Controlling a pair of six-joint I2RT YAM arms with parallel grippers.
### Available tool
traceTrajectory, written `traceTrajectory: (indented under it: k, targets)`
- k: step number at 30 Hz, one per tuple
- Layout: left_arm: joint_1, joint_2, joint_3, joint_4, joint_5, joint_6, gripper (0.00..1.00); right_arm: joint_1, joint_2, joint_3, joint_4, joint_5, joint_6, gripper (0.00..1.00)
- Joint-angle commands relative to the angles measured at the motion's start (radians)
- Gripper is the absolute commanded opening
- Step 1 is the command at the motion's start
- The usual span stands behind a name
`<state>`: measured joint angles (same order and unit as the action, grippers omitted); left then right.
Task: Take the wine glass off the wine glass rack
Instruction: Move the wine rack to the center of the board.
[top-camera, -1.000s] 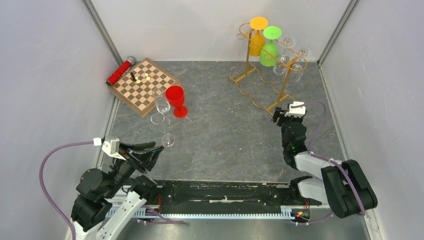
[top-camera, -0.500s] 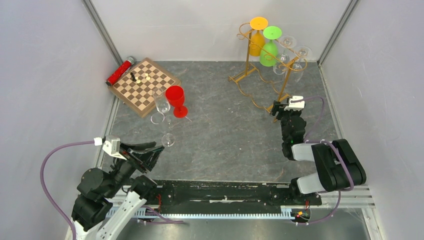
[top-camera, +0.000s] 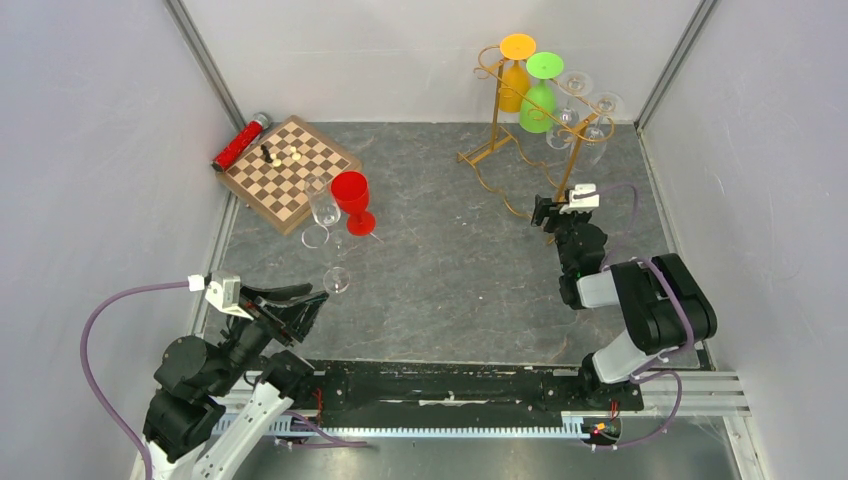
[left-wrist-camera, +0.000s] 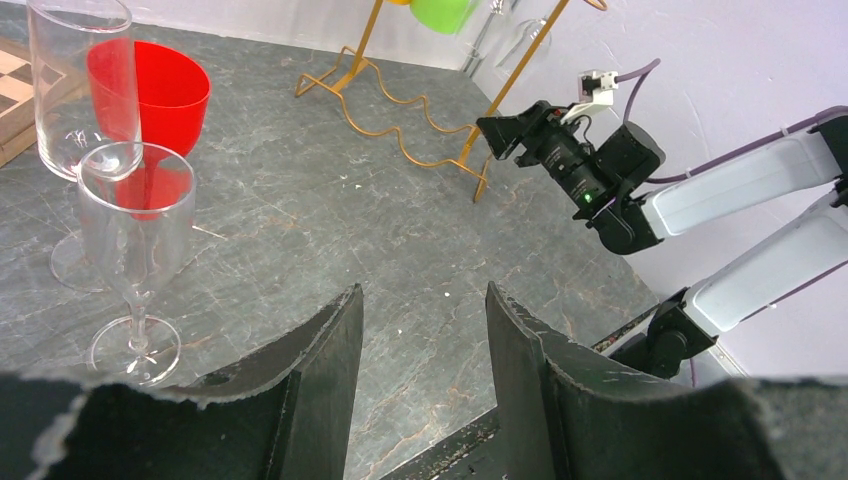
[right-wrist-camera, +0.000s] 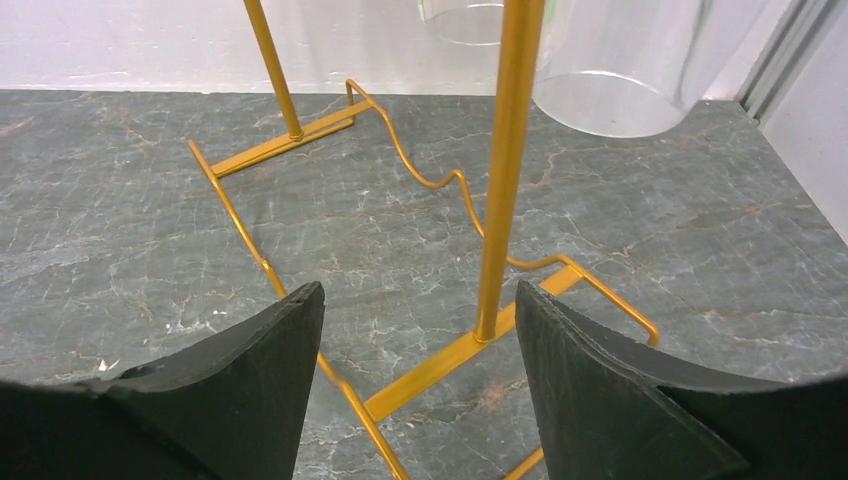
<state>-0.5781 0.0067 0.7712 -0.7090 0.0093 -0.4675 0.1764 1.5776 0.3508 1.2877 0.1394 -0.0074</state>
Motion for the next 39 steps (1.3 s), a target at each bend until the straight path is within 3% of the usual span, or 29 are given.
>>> traceTrajectory:
  k: [1, 18, 26, 32, 39]
  targets:
    - [0.006, -0.013, -0.001, 0.028, 0.003, 0.041, 0.55, -0.003, 0.025, 0.043, 0.092, -0.054, 0.004, 0.72]
    - [0.006, -0.017, -0.001, 0.029, 0.004, 0.041, 0.55, -0.003, 0.079, 0.065, 0.146, -0.225, -0.011, 0.70]
    - [0.006, -0.020, -0.001, 0.028, 0.005, 0.041, 0.55, -0.003, 0.026, -0.010, 0.138, -0.079, -0.018, 0.71]
    - [0.006, -0.031, -0.001, 0.029, 0.008, 0.042, 0.55, -0.003, -0.045, -0.034, 0.038, -0.012, 0.004, 0.74]
    - [0.006, -0.036, -0.001, 0.028, 0.014, 0.043, 0.55, -0.015, 0.006, 0.056, -0.072, 0.009, 0.019, 0.76]
